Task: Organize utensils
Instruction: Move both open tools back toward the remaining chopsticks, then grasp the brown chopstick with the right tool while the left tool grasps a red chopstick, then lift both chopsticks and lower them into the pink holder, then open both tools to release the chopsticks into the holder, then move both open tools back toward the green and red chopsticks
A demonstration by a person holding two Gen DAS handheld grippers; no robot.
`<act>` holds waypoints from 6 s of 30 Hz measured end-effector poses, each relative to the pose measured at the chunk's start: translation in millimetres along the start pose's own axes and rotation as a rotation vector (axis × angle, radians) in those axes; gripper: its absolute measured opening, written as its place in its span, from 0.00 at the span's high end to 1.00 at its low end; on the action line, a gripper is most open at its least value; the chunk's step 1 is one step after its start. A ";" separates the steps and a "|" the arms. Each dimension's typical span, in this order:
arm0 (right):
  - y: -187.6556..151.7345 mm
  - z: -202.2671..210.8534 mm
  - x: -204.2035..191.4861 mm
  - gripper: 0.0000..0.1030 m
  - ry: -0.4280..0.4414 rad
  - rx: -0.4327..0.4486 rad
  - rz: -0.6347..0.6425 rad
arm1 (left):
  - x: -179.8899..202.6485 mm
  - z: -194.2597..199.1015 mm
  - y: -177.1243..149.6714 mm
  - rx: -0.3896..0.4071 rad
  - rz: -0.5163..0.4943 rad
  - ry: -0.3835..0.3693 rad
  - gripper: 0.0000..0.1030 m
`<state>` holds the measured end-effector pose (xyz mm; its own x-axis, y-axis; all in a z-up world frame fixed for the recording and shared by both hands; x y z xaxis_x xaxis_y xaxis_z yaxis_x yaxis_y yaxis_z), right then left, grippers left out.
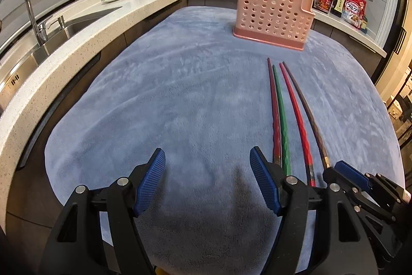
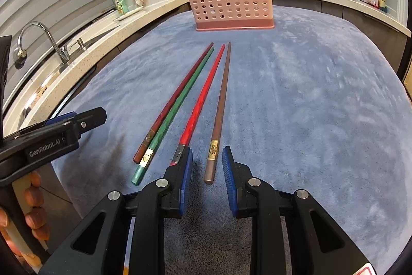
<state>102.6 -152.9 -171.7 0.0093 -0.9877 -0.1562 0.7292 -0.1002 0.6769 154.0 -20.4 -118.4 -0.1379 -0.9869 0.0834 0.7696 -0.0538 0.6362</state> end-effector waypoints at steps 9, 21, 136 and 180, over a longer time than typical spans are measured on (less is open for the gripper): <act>-4.3 -7.1 5.6 0.90 -0.050 0.003 0.017 | 7.1 -6.1 -13.9 -0.035 -0.008 -0.017 0.36; -13.5 4.3 25.0 0.93 -0.046 0.011 -0.055 | 27.3 -10.1 -26.1 -0.068 -0.020 -0.081 0.35; 426.5 99.8 118.7 0.93 0.014 0.636 -0.148 | 106.7 112.6 421.3 0.607 0.034 -0.251 0.93; 335.6 81.4 102.4 0.81 0.007 0.493 -0.112 | 86.4 60.0 326.5 0.463 0.013 -0.151 0.40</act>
<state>292.6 -297.5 98.0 -0.0443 -0.9669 -0.2511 0.3166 -0.2520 0.9145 355.9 -114.0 142.5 -0.2453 -0.9521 0.1826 0.4189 0.0657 0.9057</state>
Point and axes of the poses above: each gripper's, at about its wrist camera, not at the fingertips, and z roughly against the way its jaws point, x to its right, y to its top, the point moved 10 cm from there along -z, roughly the way its jaws point, and after that the axes turned 6 degrees about z, right-handed, at the moved point
